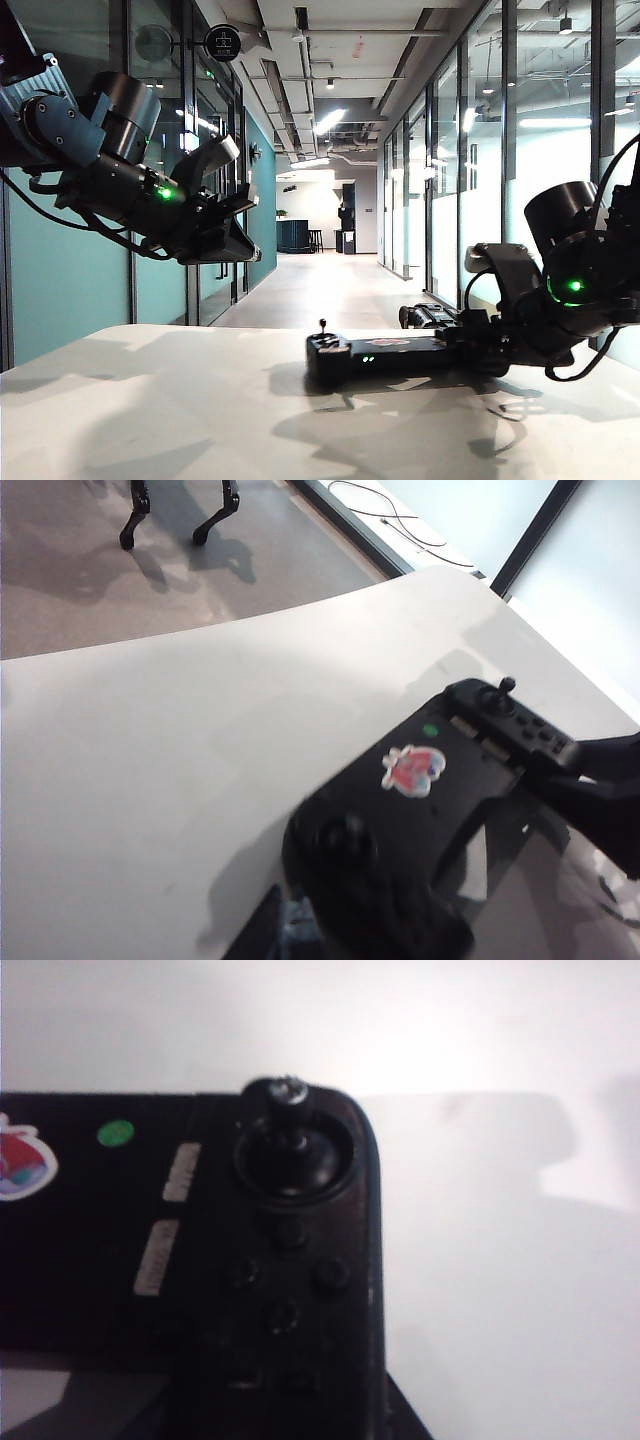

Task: Push the left joystick on the remote control sitting on the white table forward to make the robot dog walk in a straight line until it approaches the door.

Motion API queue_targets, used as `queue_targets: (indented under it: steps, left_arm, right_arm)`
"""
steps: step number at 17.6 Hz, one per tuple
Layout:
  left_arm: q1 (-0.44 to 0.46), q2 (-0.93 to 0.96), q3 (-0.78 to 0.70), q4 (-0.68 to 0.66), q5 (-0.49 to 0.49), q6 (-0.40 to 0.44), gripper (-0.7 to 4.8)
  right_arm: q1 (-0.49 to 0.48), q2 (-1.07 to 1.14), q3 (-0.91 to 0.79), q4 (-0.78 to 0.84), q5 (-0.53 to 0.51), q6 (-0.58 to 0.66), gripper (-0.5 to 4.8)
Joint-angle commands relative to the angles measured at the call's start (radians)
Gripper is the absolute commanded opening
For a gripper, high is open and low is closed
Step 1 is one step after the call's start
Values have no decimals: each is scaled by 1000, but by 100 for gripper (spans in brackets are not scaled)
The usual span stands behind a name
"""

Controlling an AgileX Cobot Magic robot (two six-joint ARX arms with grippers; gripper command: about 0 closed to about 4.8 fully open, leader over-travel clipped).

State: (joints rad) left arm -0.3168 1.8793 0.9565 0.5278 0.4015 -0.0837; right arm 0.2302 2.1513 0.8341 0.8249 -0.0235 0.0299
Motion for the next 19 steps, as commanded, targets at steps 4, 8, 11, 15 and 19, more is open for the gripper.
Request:
queue_targets:
  steps: [4,8,11,15,19]
  left_arm:
    - [-1,87,112,-21,127,5,-5]
    - [-1,198,250,-109,237,36,-5]
    - [-32,277,345,-204,283,125,-5]
    - [-57,336,411,-220,283,139,-5]
    - [-61,389,484,-244,272,136,-5]
  right_arm:
    - [55,-5,3,70,154,53,175]
    - [58,-5,3,69,184,76,175]
    - [58,-5,3,70,206,101,175]
    - [60,-5,3,70,206,101,175]
    - [69,-5,3,71,205,101,175]
